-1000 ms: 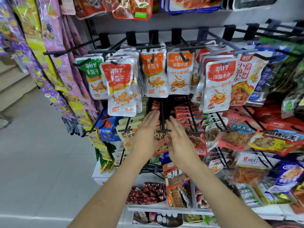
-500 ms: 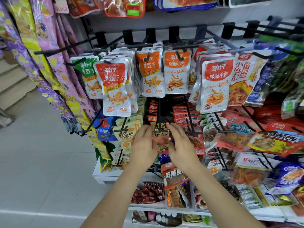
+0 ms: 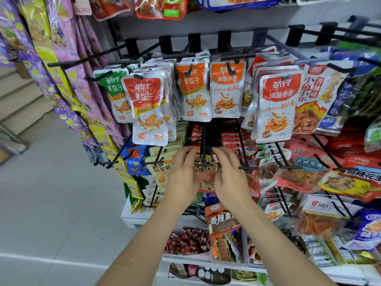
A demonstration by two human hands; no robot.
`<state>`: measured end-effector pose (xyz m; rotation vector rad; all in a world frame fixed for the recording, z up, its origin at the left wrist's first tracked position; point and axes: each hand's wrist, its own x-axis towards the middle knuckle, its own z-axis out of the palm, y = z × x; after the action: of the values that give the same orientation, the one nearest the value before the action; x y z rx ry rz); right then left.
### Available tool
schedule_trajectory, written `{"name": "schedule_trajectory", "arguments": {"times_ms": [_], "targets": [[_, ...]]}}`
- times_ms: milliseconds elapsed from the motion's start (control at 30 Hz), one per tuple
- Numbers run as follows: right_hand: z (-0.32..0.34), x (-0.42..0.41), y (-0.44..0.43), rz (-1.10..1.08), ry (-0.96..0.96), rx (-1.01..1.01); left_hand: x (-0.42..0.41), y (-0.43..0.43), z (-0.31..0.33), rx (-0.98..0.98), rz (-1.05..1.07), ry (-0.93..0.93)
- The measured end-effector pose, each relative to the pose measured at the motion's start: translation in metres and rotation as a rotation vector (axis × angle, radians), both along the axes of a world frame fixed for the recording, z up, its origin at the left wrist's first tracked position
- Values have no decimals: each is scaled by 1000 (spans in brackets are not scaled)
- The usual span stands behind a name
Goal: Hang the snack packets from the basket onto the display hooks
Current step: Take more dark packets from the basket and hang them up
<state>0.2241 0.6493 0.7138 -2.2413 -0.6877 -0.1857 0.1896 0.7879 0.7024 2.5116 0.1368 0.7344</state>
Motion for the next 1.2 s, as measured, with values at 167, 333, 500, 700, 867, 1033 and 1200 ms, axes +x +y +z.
{"name": "schedule_trajectory", "arguments": {"times_ms": [167, 333, 500, 700, 867, 1033, 1200], "targets": [[7, -7, 9, -64, 21, -218, 28, 13, 33, 220, -73, 174], [12, -5, 13, -44, 14, -301, 67, 22, 62, 128, -26, 166], [15, 7, 15, -41, 35, -392, 89, 21, 63, 257, 62, 306], [17, 10, 15, -44, 84, -435, 86, 18, 67, 278, 40, 330], [13, 9, 16, -35, 72, -438, 72, 10, 67, 333, 123, 338], [12, 10, 16, -63, 60, -421, 60, 9, 67, 224, 143, 253], [10, 16, 17, -175, 79, -393, 18, 1, 45, 222, 14, 211]]}}
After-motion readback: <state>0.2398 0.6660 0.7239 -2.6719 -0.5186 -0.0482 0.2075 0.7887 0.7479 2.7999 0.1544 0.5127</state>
